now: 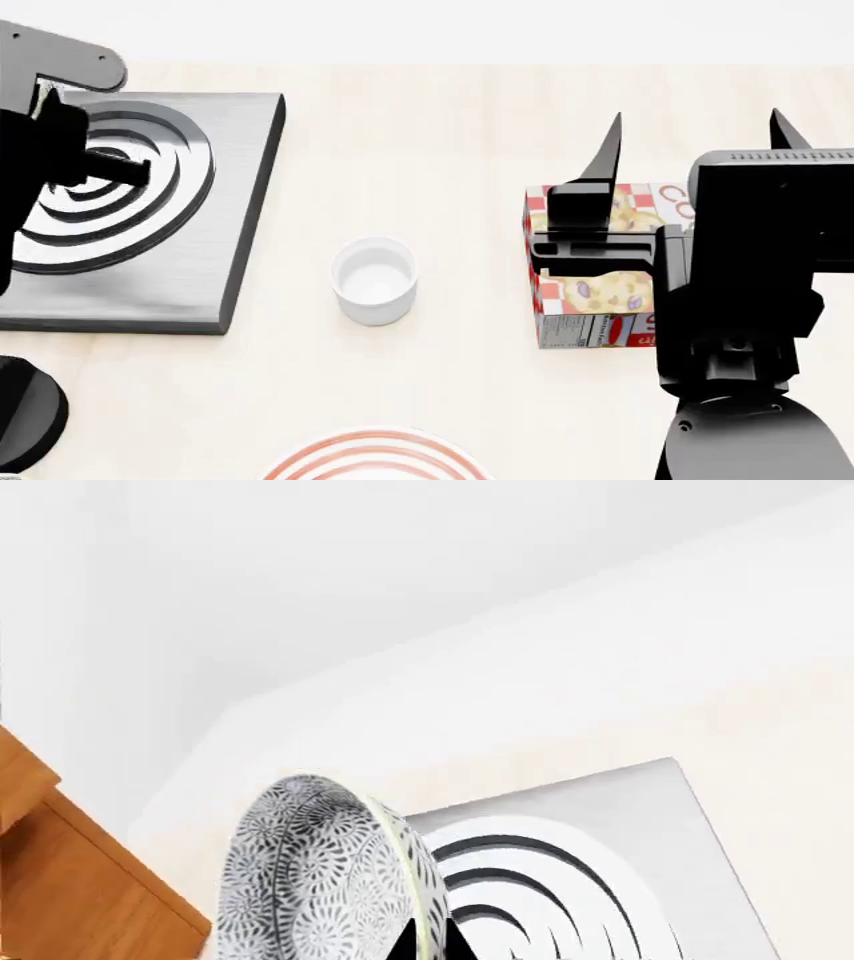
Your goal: Pick the akita bowl on the stove and place it on the plate.
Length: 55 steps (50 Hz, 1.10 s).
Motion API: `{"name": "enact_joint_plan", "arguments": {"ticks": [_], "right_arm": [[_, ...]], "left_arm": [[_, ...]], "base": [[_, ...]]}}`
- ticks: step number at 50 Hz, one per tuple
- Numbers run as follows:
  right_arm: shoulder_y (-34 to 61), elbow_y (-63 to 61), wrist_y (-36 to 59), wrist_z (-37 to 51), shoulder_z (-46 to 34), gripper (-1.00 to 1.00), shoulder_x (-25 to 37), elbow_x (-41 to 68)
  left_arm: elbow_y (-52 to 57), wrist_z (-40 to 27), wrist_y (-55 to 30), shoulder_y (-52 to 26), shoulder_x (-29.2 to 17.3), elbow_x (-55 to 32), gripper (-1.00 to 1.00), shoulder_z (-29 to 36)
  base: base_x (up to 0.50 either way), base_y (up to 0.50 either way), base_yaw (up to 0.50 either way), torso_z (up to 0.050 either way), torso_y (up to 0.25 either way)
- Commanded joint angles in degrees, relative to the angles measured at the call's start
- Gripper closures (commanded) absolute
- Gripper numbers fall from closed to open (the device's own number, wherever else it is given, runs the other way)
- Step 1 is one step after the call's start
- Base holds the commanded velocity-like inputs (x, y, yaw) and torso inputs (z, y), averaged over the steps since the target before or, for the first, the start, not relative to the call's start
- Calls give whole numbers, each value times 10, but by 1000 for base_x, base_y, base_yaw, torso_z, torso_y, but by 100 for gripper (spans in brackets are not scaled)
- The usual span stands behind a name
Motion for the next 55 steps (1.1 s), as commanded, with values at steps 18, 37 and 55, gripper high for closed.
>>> {"name": "enact_joint_plan", "arguments": {"ticks": [18,37,55], "right_arm": [[0,1,-3,4,-3,-100,3,3],[-1,4,-9,5,-6,-100,5,4],[0,1,-7,8,-8,-100,7,7]], "left_arm": [[453,203,-31,-66,-155,13,100,161],[617,292,107,-103,-238,118,100,272],[684,363,146,-98,-283,139,100,328]], "base": [[0,0,0,0,0],[0,0,0,0,0],[0,0,0,0,1]]}}
